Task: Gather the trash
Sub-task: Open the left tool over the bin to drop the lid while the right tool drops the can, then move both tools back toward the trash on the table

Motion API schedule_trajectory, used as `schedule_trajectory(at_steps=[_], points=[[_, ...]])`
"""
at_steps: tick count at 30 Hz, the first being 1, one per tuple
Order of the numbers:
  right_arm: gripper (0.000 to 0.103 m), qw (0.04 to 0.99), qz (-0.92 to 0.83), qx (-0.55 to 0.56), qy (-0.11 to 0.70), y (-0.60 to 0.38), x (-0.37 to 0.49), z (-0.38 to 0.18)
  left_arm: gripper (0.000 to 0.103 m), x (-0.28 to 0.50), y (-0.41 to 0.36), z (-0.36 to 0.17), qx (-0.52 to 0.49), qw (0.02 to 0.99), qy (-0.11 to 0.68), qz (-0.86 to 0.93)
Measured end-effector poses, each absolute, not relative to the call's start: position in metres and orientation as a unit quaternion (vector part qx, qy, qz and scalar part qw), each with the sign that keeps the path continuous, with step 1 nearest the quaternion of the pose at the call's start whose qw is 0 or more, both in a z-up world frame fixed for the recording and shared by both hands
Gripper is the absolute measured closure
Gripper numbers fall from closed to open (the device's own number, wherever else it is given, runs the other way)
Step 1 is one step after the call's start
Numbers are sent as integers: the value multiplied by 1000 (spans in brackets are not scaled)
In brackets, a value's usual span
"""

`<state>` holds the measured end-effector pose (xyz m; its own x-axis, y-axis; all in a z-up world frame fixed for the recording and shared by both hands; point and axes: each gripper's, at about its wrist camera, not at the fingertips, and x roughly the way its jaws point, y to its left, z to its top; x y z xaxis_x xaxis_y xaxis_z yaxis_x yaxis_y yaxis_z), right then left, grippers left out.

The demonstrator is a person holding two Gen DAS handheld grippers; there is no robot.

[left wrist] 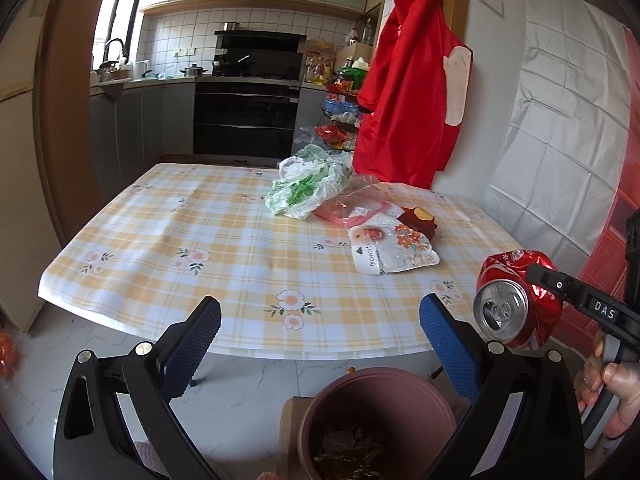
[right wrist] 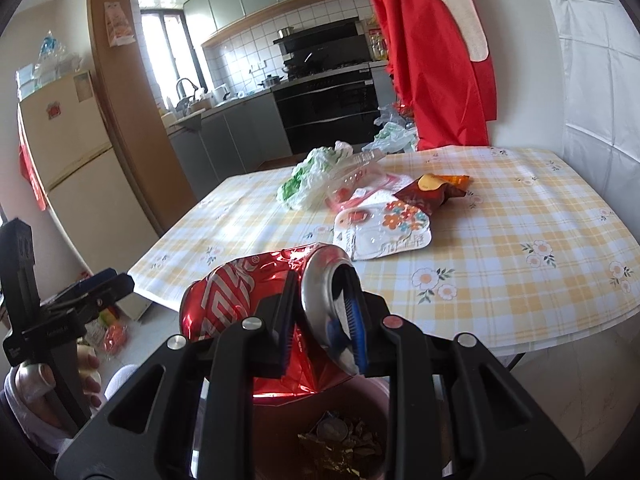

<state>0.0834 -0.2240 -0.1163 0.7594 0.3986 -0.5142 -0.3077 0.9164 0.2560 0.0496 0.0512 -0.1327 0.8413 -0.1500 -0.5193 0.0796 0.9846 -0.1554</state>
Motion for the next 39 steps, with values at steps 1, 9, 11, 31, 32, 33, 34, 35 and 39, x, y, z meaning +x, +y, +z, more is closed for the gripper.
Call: schedule_trajectory(at_steps=[1, 9, 11, 31, 32, 33, 34, 35, 39], points=[[77, 934, 190, 77, 292, -223, 82, -117, 6, 48, 52, -133, -63, 958, 276, -57], [60, 919, 227, 72, 313, -206, 79, -120, 6, 46, 59, -136, -70, 956, 280, -48], [41, 919, 231, 68, 312, -202, 78, -120, 6, 46, 60, -136, -72, 956, 280, -47], [6, 931, 109, 69, 342, -224, 94, -142, 6, 48, 47, -151, -36, 953, 295, -57], [6, 930, 103, 69, 345, -225, 96, -144, 6, 48, 47, -152, -36, 953, 294, -59], [6, 930, 98, 66, 349, -228, 98, -146, 6, 48, 47, -153, -36, 954, 293, -59], [6, 930, 95, 64, 349, -229, 100, -147, 6, 49, 46, -154, -35, 954, 293, -57], [6, 931, 90, 62, 348, -231, 102, -148, 6, 49, 47, -155, -33, 954, 292, -55], [6, 933, 82, 68, 344, -246, 111, -152, 6, 54, 50, -161, -34, 953, 295, -51]])
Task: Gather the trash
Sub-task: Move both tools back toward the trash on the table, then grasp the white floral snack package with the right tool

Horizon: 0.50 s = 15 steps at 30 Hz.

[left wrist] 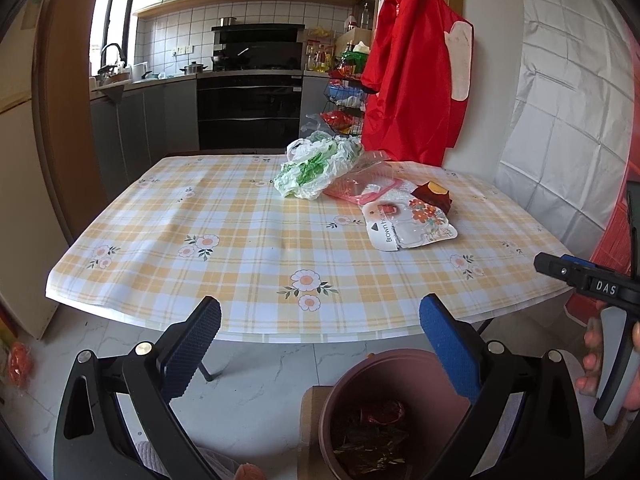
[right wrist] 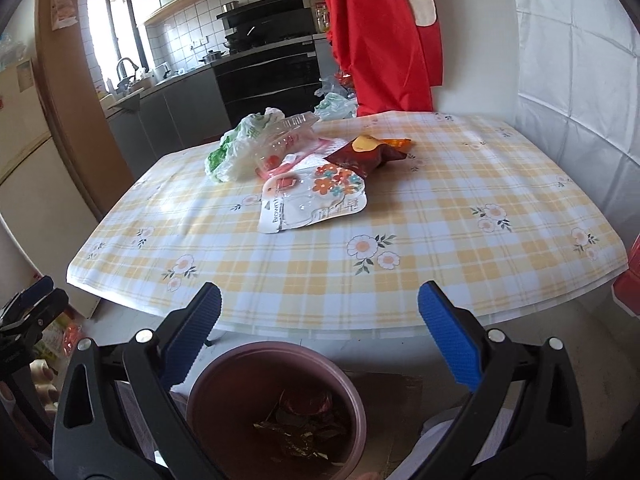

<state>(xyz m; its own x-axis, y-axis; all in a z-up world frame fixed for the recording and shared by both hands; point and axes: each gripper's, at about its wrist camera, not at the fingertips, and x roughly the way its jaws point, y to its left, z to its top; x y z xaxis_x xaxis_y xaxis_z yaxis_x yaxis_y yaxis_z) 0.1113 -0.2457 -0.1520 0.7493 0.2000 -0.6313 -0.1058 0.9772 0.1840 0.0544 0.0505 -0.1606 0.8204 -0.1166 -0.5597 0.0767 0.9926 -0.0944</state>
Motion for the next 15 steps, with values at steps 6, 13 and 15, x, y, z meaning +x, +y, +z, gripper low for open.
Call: schedule_trajectory(at_steps=[6, 13, 15], points=[[6, 926, 90, 86, 355, -262, 134, -163, 6, 67, 58, -167, -64, 950, 301, -58], [6, 917, 105, 79, 377, -270, 176, -182, 6, 93, 57, -182, -50, 943, 323, -58], [6, 910, 107, 82, 392, -271, 197, -191, 6, 105, 57, -187, -45, 941, 332, -52]])
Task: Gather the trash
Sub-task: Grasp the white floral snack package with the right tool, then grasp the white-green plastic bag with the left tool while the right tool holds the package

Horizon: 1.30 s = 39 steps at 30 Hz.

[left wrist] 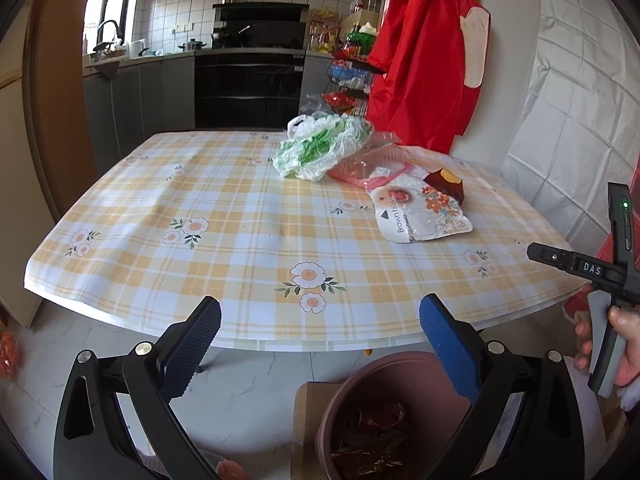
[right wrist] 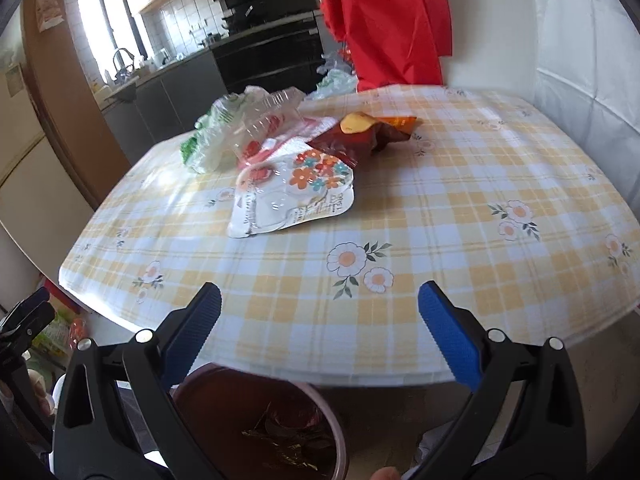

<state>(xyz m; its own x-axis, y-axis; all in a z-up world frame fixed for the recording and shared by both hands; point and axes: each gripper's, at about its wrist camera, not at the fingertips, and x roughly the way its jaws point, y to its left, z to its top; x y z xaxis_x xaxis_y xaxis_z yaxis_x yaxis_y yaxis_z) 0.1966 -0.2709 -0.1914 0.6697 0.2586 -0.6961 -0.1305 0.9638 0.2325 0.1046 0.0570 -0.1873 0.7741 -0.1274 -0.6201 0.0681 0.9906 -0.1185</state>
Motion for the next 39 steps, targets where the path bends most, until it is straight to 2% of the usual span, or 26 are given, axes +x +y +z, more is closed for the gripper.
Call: schedule_trajectory(at_steps=[8, 10, 13, 20, 21, 23, 24, 26, 27, 39], points=[[6, 908, 136, 102, 383, -268, 284, -213, 6, 162, 52, -202, -62, 935, 346, -56], [20, 902, 133, 125, 391, -271, 310, -221, 6, 174, 51, -202, -65, 938, 336, -54], [23, 888, 124, 168, 410, -279, 341, -236, 6, 190, 46, -202, -58, 940, 331, -61], [31, 879, 112, 170, 432, -269, 373, -255, 6, 213, 42, -215, -66, 934, 343, -75], [33, 879, 110, 178, 429, -270, 374, -256, 6, 213, 42, -217, -68, 933, 346, -76], [44, 880, 118, 182, 423, -269, 372, -254, 6, 212, 40, -220, -67, 931, 351, -77], [54, 879, 122, 181, 423, -268, 371, -253, 6, 212, 39, -222, -65, 930, 352, -78], [55, 880, 127, 186, 417, -269, 363, -249, 6, 210, 38, -222, -63, 930, 353, -80], [65, 880, 132, 193, 414, -269, 359, -248, 6, 209, 39, -222, -63, 930, 352, -81], [65, 881, 147, 263, 366, -291, 288, -223, 6, 197, 32, -201, -53, 937, 335, -85]])
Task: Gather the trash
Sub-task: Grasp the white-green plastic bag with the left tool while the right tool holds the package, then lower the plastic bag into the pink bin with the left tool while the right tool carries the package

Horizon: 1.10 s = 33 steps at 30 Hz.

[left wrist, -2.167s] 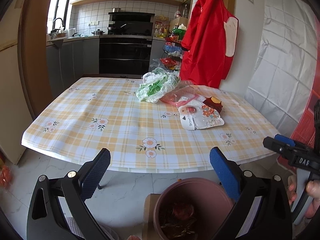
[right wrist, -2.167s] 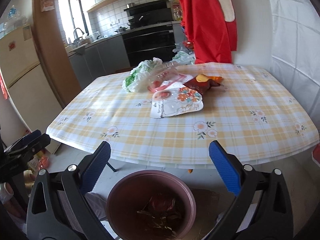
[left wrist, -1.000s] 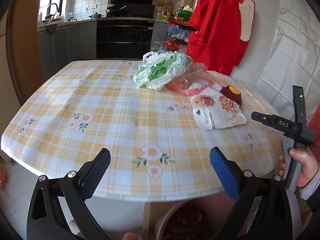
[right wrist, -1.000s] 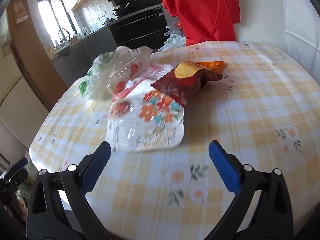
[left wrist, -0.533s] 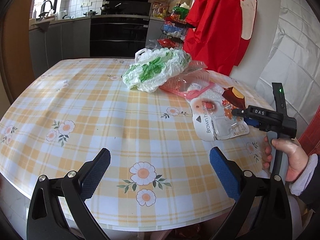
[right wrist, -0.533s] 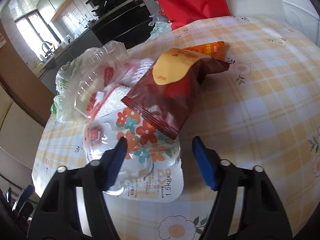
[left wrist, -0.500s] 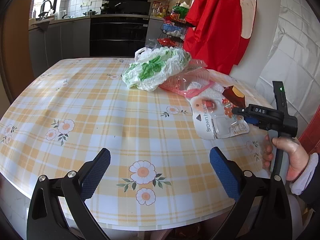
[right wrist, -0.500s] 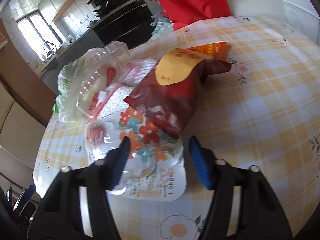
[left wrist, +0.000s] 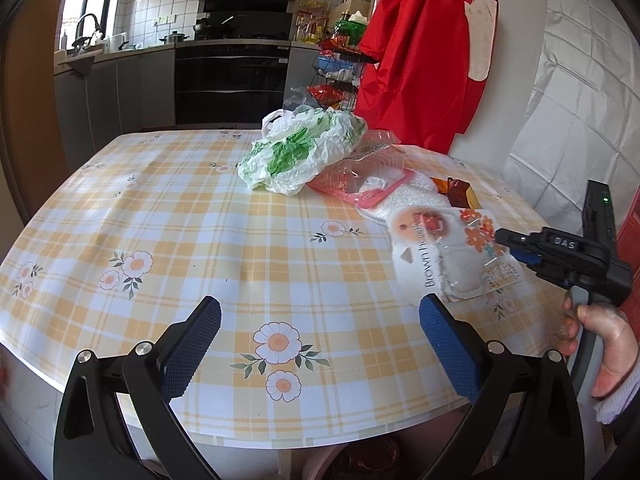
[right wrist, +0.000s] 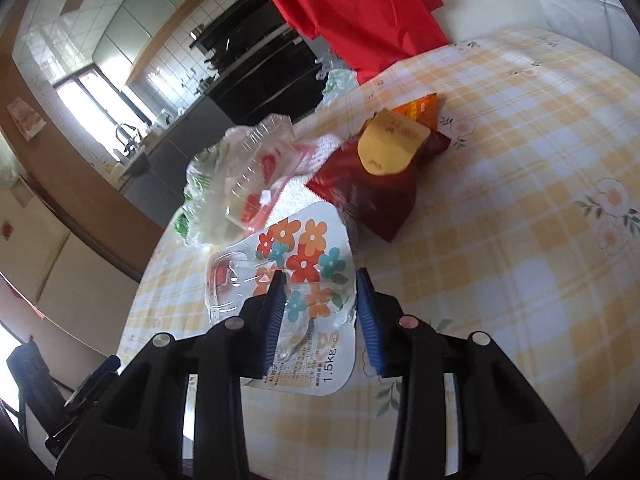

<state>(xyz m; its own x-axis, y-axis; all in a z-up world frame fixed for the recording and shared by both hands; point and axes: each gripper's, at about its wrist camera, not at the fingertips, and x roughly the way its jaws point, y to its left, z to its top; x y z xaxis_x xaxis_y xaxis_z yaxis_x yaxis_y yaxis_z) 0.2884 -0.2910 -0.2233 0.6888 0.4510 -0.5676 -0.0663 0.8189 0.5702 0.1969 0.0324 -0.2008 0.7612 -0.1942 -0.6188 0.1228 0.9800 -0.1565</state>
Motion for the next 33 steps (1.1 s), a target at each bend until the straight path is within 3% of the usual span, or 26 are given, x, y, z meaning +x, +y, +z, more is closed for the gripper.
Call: schedule_trajectory(at_steps=[10, 19, 23, 24, 26, 27, 33], points=[[65, 890, 109, 298, 329, -341, 260, -209, 6, 239, 25, -179, -8, 945, 312, -100], [65, 898, 74, 299, 316, -381, 250, -205, 10, 372, -7, -194, 182, 928, 308, -105], [66, 897, 65, 300, 319, -390, 249, -208, 11, 410, -11, -209, 210, 922, 314, -86], [66, 897, 64, 298, 321, -391, 249, -208, 16, 417, -11, -214, 212, 920, 320, -81], [66, 896, 62, 297, 324, -393, 249, -208, 53, 428, -9, -222, 205, 912, 344, -92], [66, 896, 62, 297, 324, -394, 249, -208, 90, 430, -7, -225, 203, 908, 356, -93], [65, 895, 70, 306, 318, -388, 246, -201, 95, 400, 28, -206, 131, 925, 347, -82]])
